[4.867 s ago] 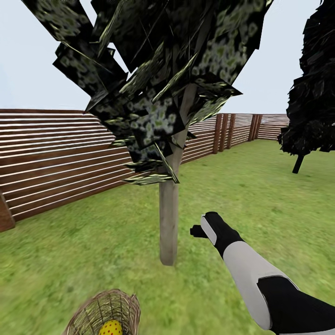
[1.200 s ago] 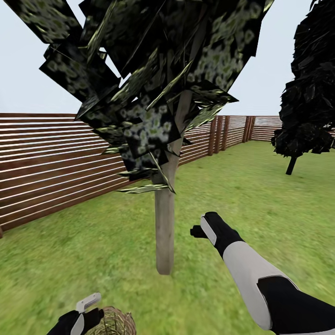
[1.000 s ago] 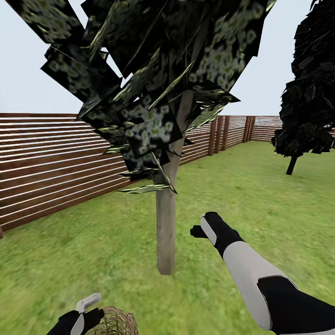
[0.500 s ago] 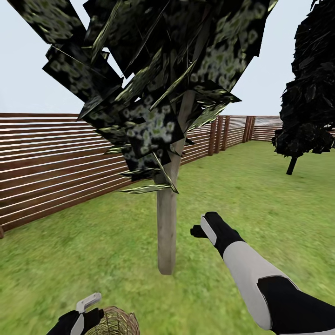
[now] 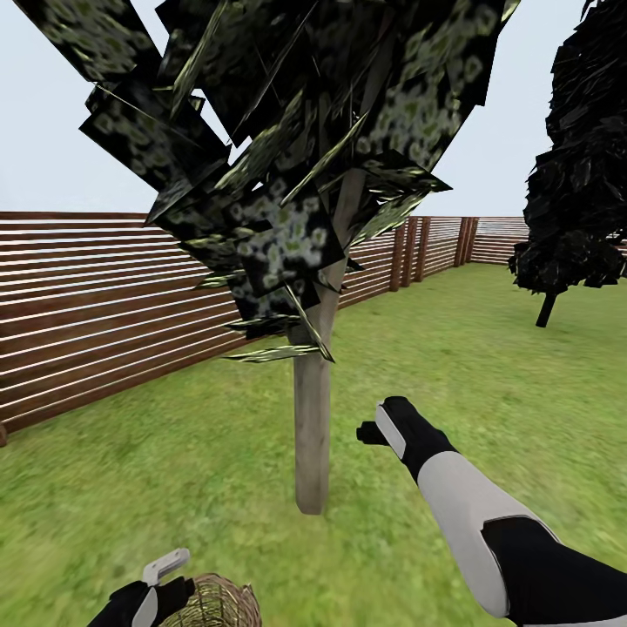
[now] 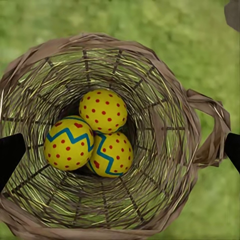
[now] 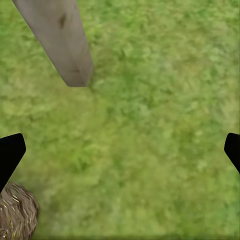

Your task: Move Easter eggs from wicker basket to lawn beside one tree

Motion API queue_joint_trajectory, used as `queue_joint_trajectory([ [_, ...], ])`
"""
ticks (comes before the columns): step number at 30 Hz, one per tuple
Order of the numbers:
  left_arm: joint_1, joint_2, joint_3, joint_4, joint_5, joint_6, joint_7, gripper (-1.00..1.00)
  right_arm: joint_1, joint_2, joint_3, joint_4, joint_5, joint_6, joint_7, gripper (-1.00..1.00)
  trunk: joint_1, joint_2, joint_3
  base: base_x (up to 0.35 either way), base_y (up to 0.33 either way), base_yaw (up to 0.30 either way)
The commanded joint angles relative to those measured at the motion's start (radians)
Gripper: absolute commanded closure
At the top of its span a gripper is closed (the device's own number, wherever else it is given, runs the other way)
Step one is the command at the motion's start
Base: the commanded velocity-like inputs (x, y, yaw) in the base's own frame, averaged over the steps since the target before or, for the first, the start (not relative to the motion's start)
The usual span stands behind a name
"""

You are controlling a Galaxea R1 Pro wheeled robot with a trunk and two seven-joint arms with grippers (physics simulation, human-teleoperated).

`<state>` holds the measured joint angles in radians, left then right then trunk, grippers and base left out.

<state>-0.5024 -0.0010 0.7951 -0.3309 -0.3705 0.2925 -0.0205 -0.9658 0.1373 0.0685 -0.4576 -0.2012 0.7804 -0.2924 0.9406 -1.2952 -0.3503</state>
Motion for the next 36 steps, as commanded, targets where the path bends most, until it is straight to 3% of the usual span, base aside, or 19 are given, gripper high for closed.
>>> queue_joint_trajectory([
  [1,-0.001,-0.001,0.004,-0.002,-0.004,0.004,-0.002,-1.0,-0.001,-0.001,0.007,-0.001,-0.011,0.003,-0.008,-1.0,0.0,-0.001,-0.001,0.006,0.009,0.0],
  [36,-0.001,-0.001,0.004,-0.002,-0.002,0.001,-0.001,-1.0,0.0,-0.011,0.007,-0.001,-0.01,0.002,-0.008,-1.0,0.0,-0.001,-0.001,-0.014,0.015,0.0],
])
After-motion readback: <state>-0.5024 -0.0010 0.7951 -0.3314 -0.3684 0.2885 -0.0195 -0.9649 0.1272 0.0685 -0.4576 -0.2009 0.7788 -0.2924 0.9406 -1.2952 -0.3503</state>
